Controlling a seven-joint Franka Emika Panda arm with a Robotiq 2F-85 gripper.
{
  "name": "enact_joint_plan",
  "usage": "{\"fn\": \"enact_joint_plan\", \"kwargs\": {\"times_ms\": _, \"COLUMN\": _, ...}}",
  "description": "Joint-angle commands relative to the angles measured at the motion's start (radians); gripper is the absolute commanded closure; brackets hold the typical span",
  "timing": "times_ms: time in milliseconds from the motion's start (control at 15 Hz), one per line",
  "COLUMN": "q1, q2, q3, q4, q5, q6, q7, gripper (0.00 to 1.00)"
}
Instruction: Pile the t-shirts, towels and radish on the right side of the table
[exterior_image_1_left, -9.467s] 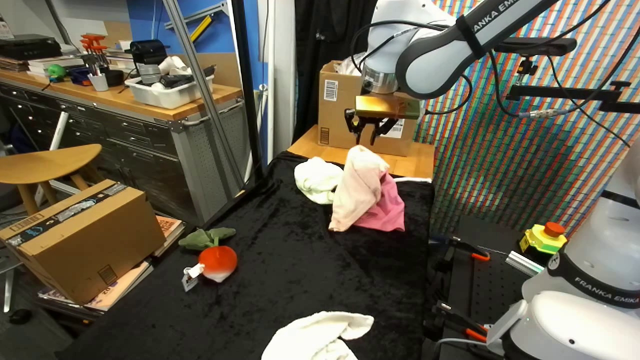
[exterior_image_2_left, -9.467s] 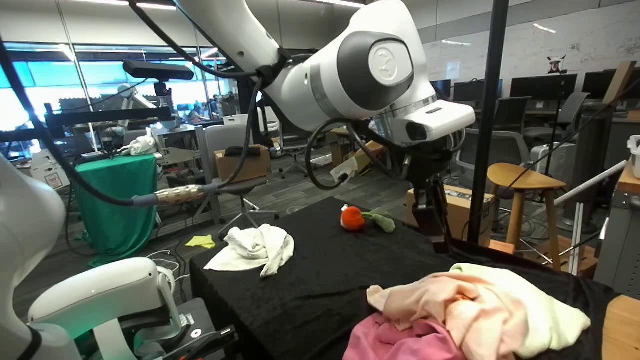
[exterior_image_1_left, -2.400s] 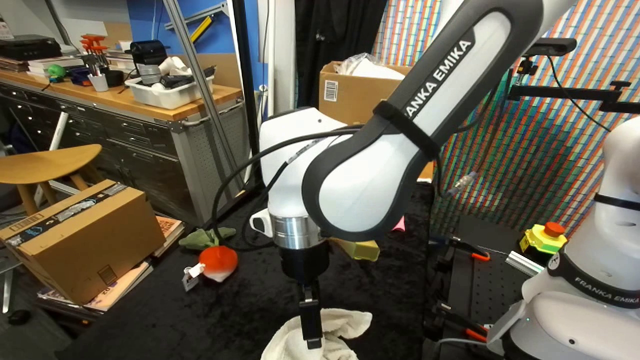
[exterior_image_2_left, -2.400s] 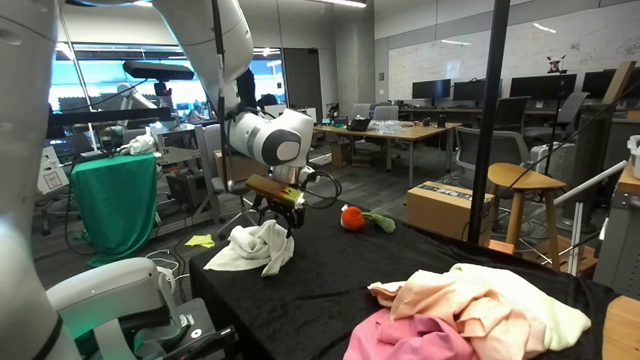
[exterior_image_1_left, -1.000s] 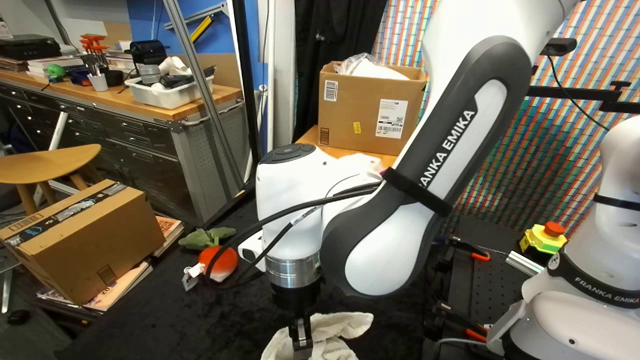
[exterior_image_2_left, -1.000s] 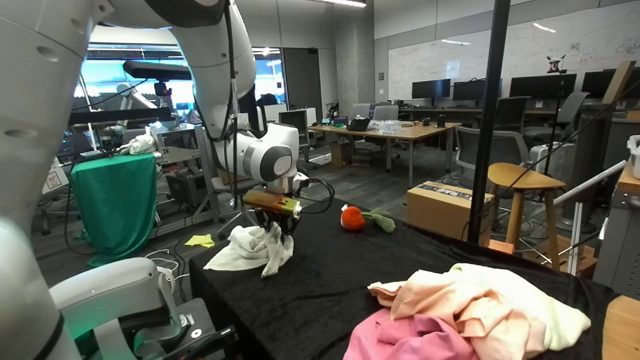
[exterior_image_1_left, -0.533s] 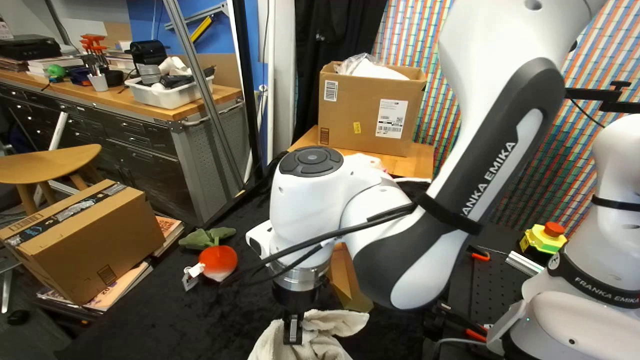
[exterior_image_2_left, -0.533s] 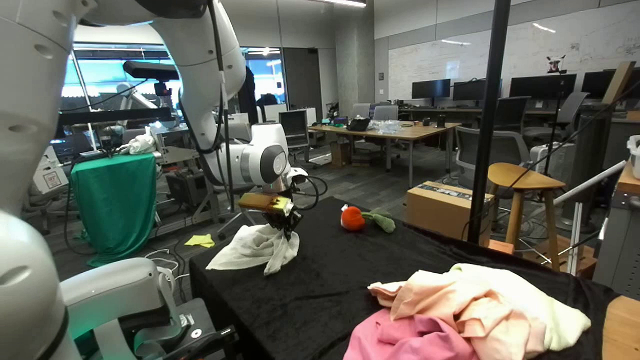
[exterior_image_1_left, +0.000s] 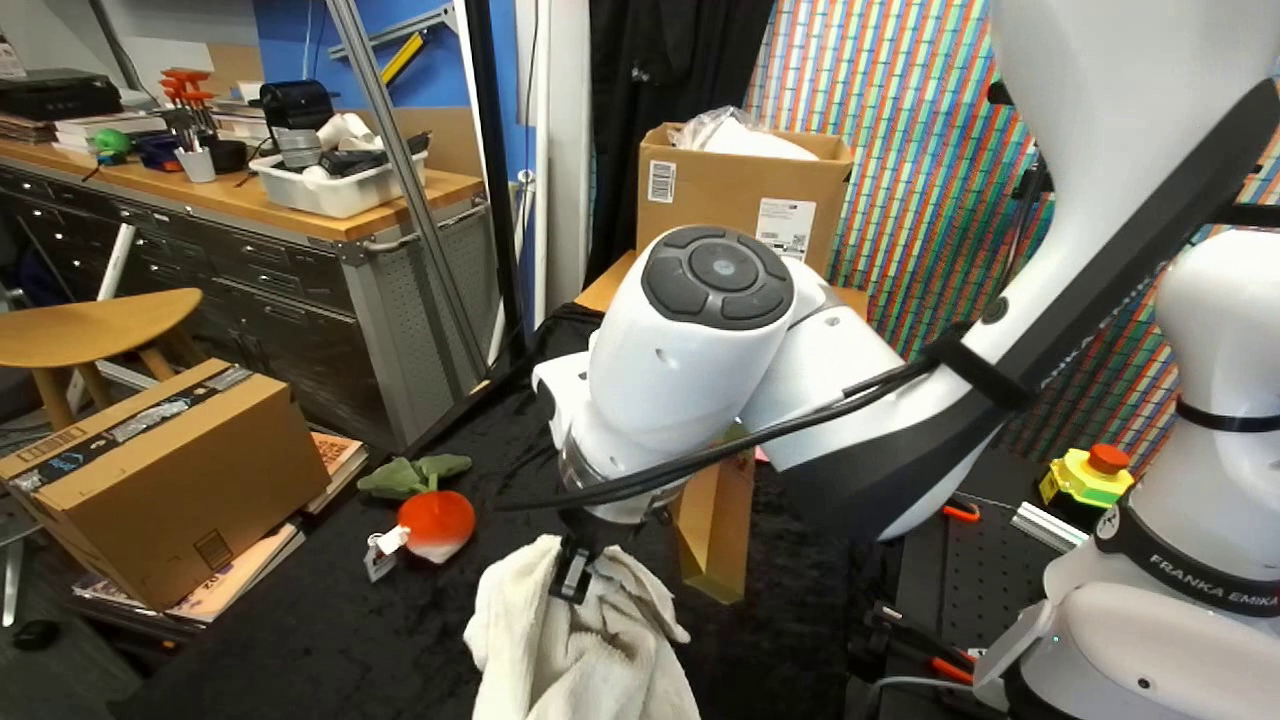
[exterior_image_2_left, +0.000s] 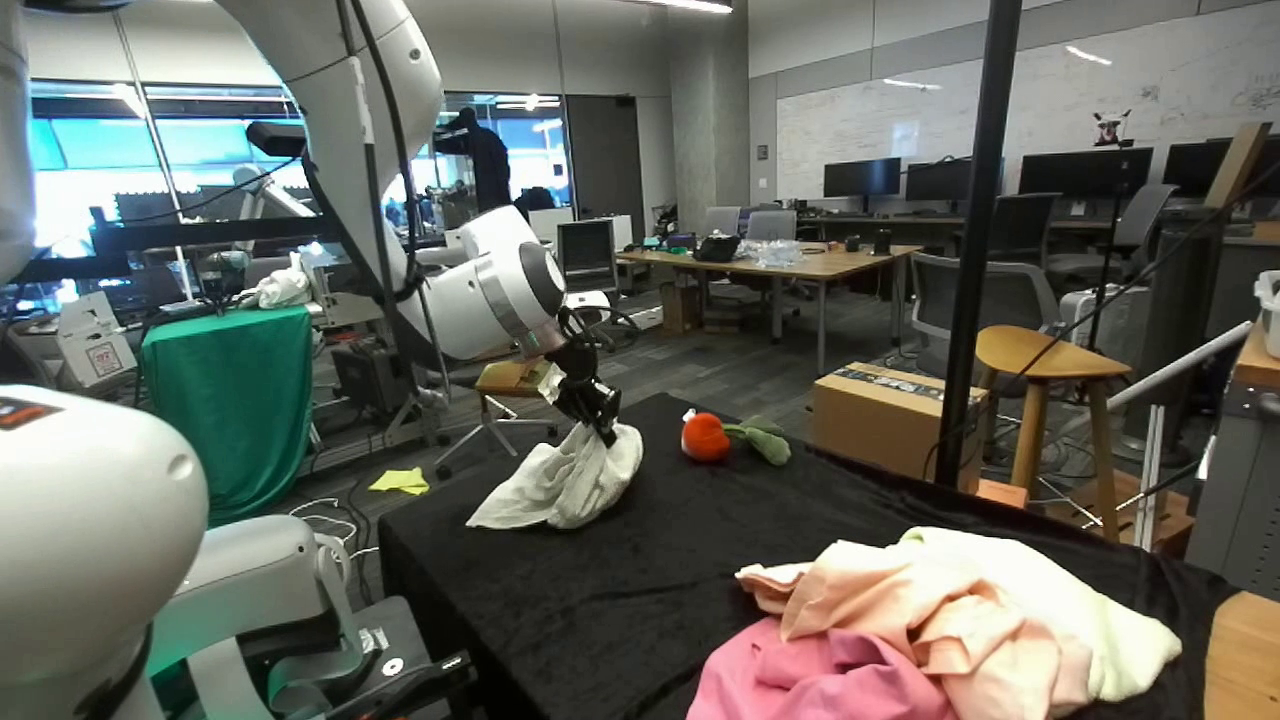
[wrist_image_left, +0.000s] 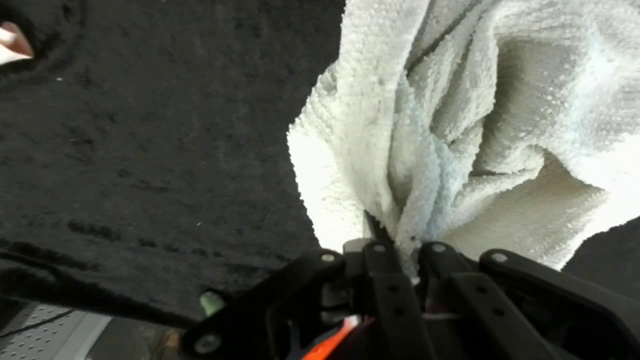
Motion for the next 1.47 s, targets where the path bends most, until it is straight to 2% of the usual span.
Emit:
{"fn": "enact_joint_plan", "kwargs": {"times_ms": 0, "q1": 0.114, "q2": -0.113, "q3": -0.16, "q4": -0.036, "q5": -0.202, "q6": -0.073, "q7": 0.274, "gripper": 0.92}}
{"fn": "enact_joint_plan", "kwargs": {"times_ms": 133, "q1": 0.12, "q2": -0.151, "q3": -0.195, "q4": -0.037, "q5": -0.31, "q6": -0.146, "q7": 0.418, "gripper": 0.92}}
{"fn": "enact_joint_plan", "kwargs": {"times_ms": 200, "q1": -0.033, "q2": -0.181, "q3": -0.054, "q4": -0.031, "q5": -0.375, "q6": -0.206, "q7": 0.491, "gripper": 0.92}}
{"fn": "enact_joint_plan", "kwargs": {"times_ms": 267, "q1": -0.078, "q2": -0.201, "q3": -0.019, "q4": -0.037, "q5": -0.385, "q6": -0.246, "q7": 0.509, "gripper": 0.93}}
{"fn": "enact_joint_plan", "kwargs": {"times_ms": 467, "q1": -0.271, "q2": -0.246, "q3": 0.125, "q4": -0.037, "q5": -0.34, "q6": -0.343, "q7": 0.506, "gripper": 0.93}}
{"fn": "enact_joint_plan", "kwargs": {"times_ms": 733, "q1": -0.524, "q2": -0.282, "q3": 0.255, "q4": -0.014, "q5": -0.201, "q6": -0.372, "q7": 0.433, "gripper": 0.93}}
{"fn": "enact_joint_plan", "kwargs": {"times_ms": 1067, "q1": -0.716, "q2": -0.283, "q3": 0.285, "q4": 0.04, "q5": 0.072, "q6": -0.36, "q7": 0.294, "gripper": 0.94}}
{"fn": "enact_joint_plan", "kwargs": {"times_ms": 1400, "q1": -0.824, "q2": -0.268, "q3": 0.272, "q4": 0.101, "q5": 0.272, "q6": -0.358, "q7": 0.244, "gripper": 0.94}}
